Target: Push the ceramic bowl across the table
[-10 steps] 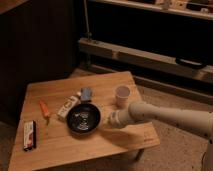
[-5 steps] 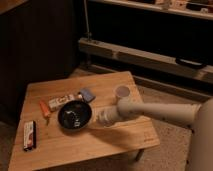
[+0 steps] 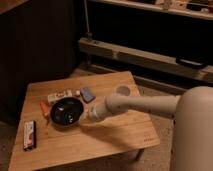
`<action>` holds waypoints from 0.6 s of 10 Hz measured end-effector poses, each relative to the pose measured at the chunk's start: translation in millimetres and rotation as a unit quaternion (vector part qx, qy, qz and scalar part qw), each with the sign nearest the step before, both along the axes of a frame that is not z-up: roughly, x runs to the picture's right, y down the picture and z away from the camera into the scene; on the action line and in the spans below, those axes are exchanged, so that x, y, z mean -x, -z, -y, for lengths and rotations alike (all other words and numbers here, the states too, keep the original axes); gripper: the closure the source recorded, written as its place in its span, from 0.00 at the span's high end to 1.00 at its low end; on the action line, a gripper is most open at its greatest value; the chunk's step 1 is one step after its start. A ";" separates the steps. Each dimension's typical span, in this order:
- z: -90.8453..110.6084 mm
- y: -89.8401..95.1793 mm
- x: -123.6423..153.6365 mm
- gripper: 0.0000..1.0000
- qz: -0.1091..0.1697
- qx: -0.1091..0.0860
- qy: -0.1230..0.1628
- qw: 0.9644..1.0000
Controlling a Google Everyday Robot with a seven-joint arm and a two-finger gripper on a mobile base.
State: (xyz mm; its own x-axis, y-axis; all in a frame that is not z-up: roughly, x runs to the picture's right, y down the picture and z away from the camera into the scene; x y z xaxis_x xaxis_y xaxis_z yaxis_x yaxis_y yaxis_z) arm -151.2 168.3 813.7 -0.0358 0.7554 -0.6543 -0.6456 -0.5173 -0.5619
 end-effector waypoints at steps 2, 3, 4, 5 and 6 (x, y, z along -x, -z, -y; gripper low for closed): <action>4.6 -4.5 13.0 0.00 0.004 -0.007 0.002 1.000; 11.3 -4.9 20.1 0.00 0.006 -0.014 0.003 1.000; 21.4 -3.0 34.9 0.00 0.012 -0.025 0.006 1.000; 36.2 1.7 46.5 0.00 0.015 -0.037 0.007 0.999; 46.6 6.4 53.2 0.00 0.018 -0.046 0.008 0.999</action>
